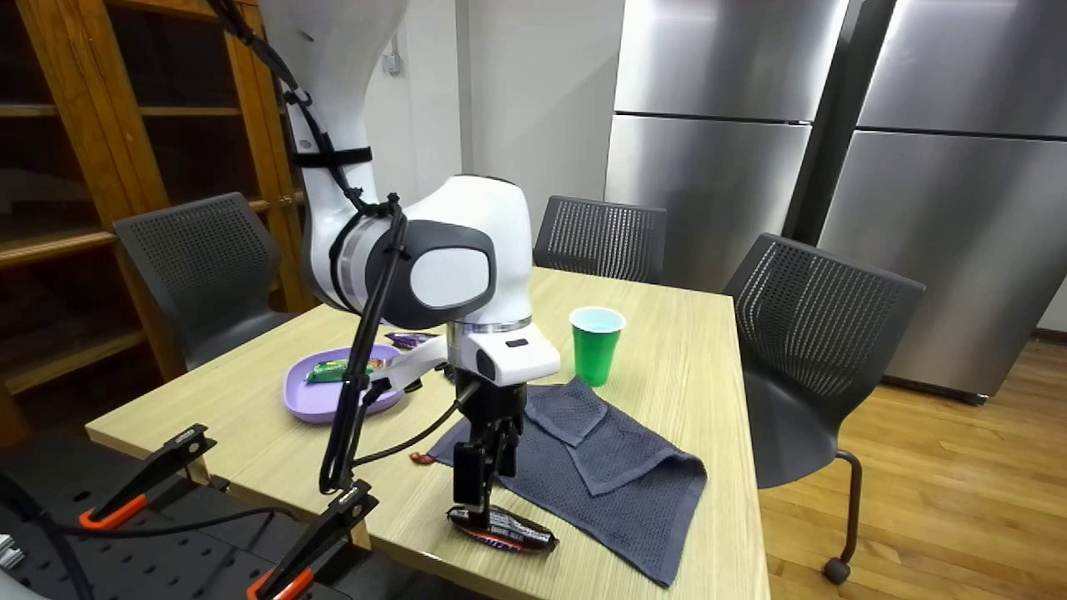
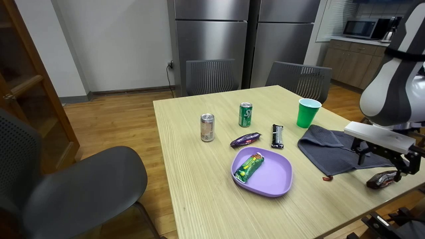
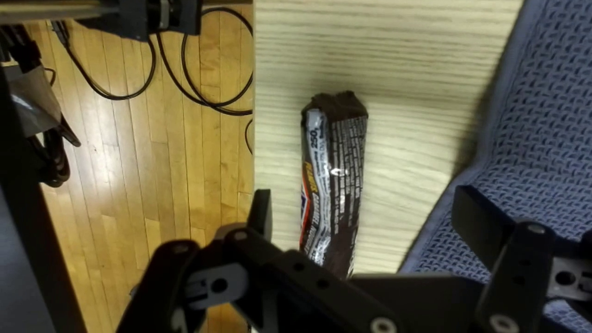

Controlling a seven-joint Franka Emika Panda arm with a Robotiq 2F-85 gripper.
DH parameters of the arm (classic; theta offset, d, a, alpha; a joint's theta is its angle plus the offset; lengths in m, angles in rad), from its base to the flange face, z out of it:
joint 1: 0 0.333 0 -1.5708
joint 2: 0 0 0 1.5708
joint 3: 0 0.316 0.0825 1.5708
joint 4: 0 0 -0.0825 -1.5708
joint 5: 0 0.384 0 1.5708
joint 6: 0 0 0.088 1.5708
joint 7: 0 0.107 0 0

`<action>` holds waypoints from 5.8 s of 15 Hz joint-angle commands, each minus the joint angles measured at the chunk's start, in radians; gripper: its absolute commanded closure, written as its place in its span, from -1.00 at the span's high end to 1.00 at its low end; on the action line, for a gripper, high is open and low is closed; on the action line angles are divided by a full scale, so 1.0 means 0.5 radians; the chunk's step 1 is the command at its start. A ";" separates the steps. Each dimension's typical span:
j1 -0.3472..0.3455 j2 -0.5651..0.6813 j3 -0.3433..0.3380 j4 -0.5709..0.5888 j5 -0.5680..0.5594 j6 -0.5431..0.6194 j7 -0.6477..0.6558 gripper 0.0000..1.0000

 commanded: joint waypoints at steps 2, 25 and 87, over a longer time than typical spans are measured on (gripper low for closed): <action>-0.048 0.074 0.003 0.051 0.076 0.014 -0.138 1.00; 0.050 0.121 -0.094 0.059 0.127 0.020 -0.165 -1.00; 1.625 0.036 -0.080 0.552 -0.139 -0.461 0.914 -0.94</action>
